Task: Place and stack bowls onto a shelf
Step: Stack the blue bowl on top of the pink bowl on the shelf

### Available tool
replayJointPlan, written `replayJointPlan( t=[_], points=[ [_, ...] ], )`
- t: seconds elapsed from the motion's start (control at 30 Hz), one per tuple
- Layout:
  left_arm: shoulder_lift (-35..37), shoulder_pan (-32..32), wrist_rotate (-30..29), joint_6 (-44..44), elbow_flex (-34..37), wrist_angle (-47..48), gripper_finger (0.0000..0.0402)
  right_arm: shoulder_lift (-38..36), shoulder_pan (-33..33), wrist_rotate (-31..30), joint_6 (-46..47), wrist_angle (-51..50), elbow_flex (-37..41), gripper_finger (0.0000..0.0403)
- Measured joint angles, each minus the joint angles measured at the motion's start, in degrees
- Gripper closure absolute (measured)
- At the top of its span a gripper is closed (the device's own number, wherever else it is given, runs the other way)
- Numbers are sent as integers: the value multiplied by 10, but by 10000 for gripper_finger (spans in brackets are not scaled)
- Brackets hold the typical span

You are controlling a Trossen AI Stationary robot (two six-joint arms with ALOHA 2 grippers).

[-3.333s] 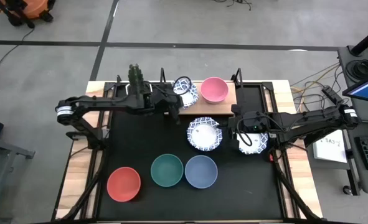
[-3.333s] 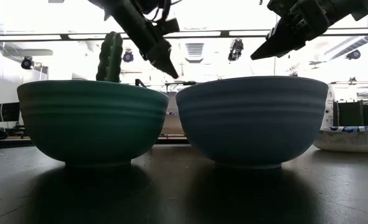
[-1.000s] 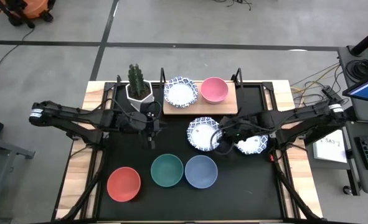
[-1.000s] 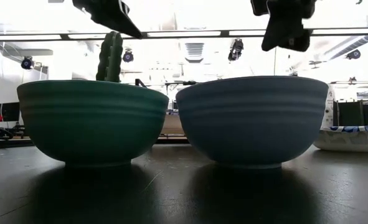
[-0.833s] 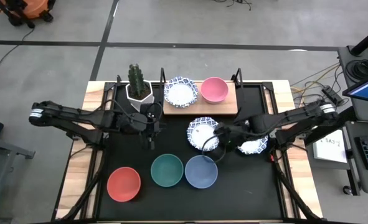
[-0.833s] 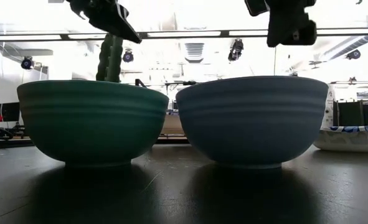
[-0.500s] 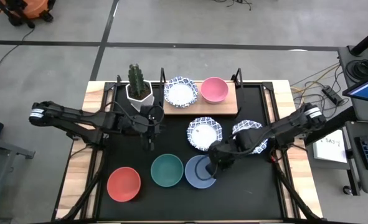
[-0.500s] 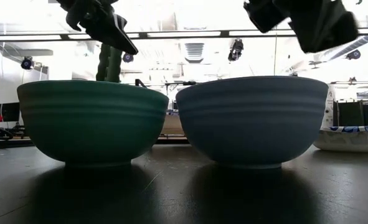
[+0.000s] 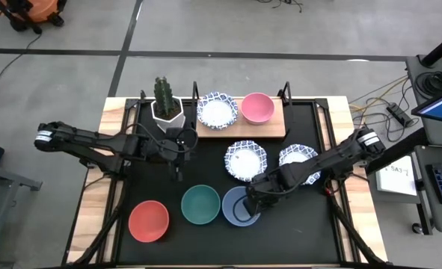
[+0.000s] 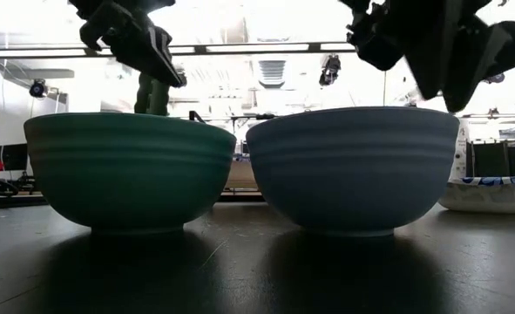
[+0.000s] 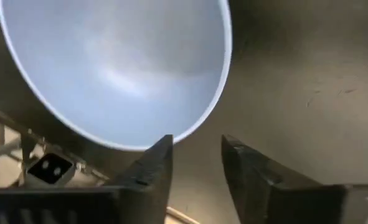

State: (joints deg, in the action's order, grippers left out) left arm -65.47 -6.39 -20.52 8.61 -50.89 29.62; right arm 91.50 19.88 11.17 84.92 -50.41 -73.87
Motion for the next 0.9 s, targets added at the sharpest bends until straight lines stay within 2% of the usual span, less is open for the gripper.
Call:
replayJointPlan(
  t=[0.17, 0.3, 0.4, 0.63, 0.8, 0.9],
  points=[
    [0, 0, 0, 3, 0, 1, 345, 6, 0, -17, 10, 0, 0, 227],
    [0, 0, 0, 13, 0, -2, 345, 5, -1, -81, 10, 0, 0, 222],
    [0, 0, 0, 18, 0, -4, 345, 12, -4, -109, 5, 1, 0, 230],
    [0, 0, 0, 34, 0, -19, 345, 60, -4, -108, -20, 6, 1, 247],
    [0, 0, 0, 44, 0, -35, 345, 68, -5, -108, -24, 8, -5, 253],
    [0, 0, 0, 45, 0, -40, 345, 64, -6, -107, -24, 14, -7, 280]
  ],
)
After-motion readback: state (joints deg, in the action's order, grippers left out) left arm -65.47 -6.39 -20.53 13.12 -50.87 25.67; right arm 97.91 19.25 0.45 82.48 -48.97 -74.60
